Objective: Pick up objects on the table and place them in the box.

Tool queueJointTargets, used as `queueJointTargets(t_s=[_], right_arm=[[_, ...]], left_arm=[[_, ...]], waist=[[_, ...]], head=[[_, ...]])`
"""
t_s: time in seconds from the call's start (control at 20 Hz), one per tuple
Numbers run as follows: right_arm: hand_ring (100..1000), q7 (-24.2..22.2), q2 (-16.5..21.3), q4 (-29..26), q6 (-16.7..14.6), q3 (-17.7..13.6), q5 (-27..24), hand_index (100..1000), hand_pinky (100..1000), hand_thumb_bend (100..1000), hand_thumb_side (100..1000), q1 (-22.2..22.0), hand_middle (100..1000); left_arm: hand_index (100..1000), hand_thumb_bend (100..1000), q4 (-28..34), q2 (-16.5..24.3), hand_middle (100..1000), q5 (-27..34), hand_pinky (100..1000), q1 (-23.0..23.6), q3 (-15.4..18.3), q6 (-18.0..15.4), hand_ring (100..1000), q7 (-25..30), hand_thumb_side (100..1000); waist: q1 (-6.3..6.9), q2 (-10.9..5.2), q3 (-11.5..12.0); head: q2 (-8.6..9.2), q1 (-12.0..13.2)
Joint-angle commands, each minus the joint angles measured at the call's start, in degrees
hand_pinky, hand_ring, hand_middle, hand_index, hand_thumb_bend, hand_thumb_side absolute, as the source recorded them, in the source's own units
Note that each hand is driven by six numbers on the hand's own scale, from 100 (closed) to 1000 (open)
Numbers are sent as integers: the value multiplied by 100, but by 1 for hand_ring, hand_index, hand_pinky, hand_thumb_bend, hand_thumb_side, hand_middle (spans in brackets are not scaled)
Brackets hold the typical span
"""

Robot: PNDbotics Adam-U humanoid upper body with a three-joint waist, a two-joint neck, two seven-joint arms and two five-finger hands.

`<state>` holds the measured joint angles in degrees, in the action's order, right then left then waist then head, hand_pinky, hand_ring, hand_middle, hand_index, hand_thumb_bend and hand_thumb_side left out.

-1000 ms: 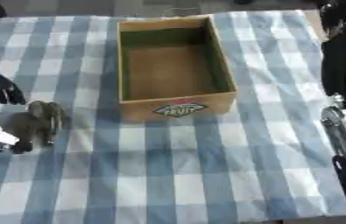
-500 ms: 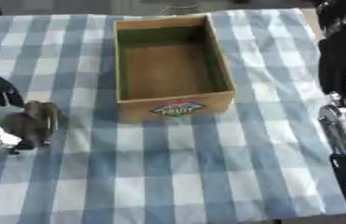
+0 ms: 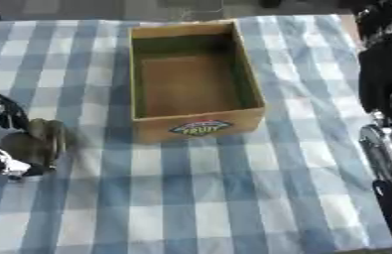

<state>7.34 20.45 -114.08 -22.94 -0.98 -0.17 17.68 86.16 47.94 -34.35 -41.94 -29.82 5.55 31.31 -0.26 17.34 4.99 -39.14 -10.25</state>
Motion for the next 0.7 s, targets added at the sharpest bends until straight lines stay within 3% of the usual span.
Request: queueJointTargets(t_s=[0.05, 0.3, 0.45, 0.7], right_arm=[[961, -6, 69, -51, -24, -22, -42, 872, 924, 889, 1000, 57, 613], [962, -5, 66, -51, -25, -25, -42, 872, 925, 889, 1000, 55, 612], [962, -7, 61, -51, -25, -24, -45, 873, 925, 889, 1000, 51, 612], [963, -10, 58, -51, -25, -25, -51, 873, 925, 888, 1000, 39, 612]], left_arm=[[737, 651, -45, 87, 659, -115, 615, -61, 21, -79, 690, -21, 544], [781, 641, -107, 58, 682, -276, 617, -58, -4, -205, 698, 9, 549], [759, 654, -161, 17, 656, -426, 607, -65, -16, -288, 690, 22, 557], [660, 586, -231, -44, 566, -587, 548, -108, -11, -282, 630, -131, 520]], waist=[[13, -81, -3], [14, -69, -12], [12, -64, -17], [7, -65, -19]], head=[[72, -4], [96, 0], [109, 4], [117, 9]])
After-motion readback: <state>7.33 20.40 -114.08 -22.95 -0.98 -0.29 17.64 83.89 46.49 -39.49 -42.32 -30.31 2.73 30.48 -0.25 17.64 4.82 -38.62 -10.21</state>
